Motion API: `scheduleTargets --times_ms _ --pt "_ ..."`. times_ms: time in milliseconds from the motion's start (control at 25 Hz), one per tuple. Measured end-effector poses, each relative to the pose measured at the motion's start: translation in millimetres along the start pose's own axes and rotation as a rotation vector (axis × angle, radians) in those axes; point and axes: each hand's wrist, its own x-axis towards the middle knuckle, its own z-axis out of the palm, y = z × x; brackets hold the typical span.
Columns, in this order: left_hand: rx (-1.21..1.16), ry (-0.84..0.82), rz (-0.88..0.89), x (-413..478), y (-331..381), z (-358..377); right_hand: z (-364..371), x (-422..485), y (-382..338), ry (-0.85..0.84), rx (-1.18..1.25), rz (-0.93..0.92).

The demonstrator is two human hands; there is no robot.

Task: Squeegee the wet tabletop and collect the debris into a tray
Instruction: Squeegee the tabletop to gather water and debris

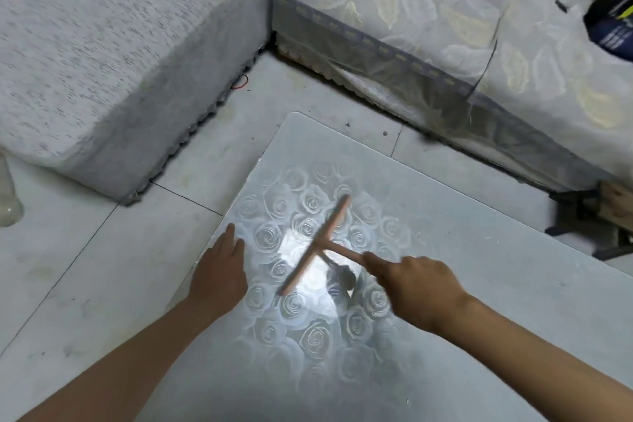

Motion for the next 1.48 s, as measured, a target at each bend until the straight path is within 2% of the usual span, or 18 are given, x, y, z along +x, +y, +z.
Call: scheduleTargets --times_ms 80,160,240,320,440,480,640,840,920,1080,1200,1280,1400,1480 --pt "0.049 -0.146 0.016 5 19 3 17 -41 49 -0.067 -0.009 0.12" --pt "0.101 -0.182 0.049 13 41 5 17 -75 88 -0.184 -0.038 0.229" --pt "0.17 -0.19 0.122 19 66 9 13 -100 108 -0.26 -0.05 0.26" --pt "0.231 -0.205 0.182 24 88 14 8 -103 110 -0.226 -0.091 0.186" --pt "0.33 -0.242 0.243 34 115 19 -9 -69 92 -0.017 -0.13 0.051" --pt "0.347 -0.252 0.247 37 120 20 -15 -52 84 0.015 -0.128 0.058" --pt "0.388 -0.255 0.299 51 149 31 1 -33 98 -0.137 0.032 0.229" --pt "0.42 -0.251 0.383 59 180 38 46 -120 125 -0.246 0.246 0.33" --pt "0.425 -0.247 0.41 63 197 40 42 -129 137 -0.217 0.233 0.311" --pt "0.462 -0.212 0.455 77 231 45 24 -79 171 0.002 0.194 0.356" --pt "0.476 -0.176 0.449 89 252 52 35 -55 190 -0.032 0.213 0.435" --pt "0.493 -0.181 0.461 94 265 57 56 -79 191 -0.062 0.302 0.459" --pt "0.528 -0.25 0.464 95 280 61 70 -134 190 -0.205 0.388 0.476" --pt "0.569 -0.319 0.458 98 278 59 56 -135 197 -0.259 0.329 0.457"
